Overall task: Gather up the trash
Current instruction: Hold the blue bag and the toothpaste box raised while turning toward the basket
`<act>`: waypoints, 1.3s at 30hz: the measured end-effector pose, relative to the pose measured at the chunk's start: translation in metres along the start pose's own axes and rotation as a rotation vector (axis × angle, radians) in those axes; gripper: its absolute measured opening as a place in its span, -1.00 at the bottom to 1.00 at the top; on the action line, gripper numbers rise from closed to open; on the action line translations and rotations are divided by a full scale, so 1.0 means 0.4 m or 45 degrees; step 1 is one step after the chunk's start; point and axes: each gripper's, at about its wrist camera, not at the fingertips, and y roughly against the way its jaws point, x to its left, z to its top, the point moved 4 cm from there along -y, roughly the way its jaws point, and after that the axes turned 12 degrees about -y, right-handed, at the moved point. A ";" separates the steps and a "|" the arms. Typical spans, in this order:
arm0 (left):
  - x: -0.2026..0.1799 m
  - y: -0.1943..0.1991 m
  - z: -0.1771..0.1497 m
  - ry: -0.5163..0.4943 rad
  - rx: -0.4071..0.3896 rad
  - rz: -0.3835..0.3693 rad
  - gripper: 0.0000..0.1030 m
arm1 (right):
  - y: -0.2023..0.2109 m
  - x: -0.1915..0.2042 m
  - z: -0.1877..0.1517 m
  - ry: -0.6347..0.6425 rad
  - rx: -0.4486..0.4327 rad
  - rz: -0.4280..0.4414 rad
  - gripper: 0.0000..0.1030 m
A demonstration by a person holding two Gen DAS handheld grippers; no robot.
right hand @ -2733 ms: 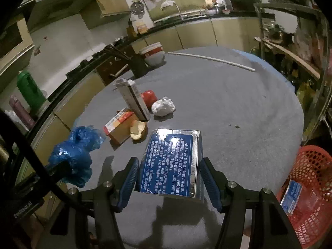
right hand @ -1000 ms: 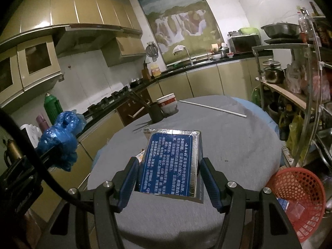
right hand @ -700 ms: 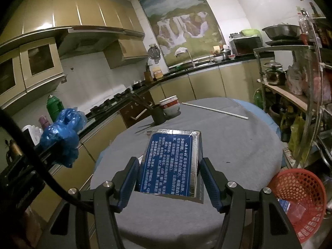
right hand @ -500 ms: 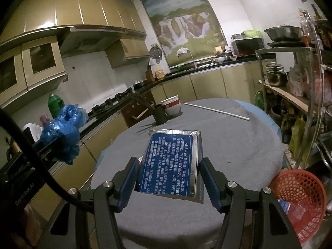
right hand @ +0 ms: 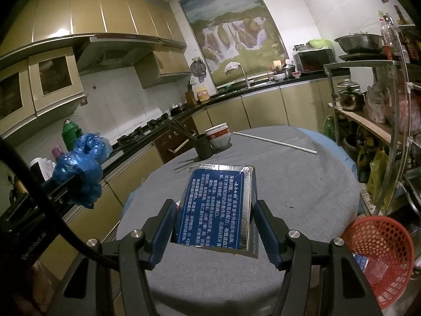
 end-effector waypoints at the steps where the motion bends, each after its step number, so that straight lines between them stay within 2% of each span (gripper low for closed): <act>1: -0.001 0.000 0.000 -0.003 -0.001 0.003 -0.01 | 0.000 0.000 0.000 0.000 0.000 0.001 0.25; 24: 0.008 -0.019 0.004 -0.040 0.000 -0.038 -0.01 | 0.015 -0.001 -0.002 -0.023 -0.021 -0.010 0.25; 39: -0.031 -0.040 0.007 -0.114 -0.004 -0.084 -0.01 | 0.041 -0.026 -0.006 -0.075 -0.038 -0.039 0.25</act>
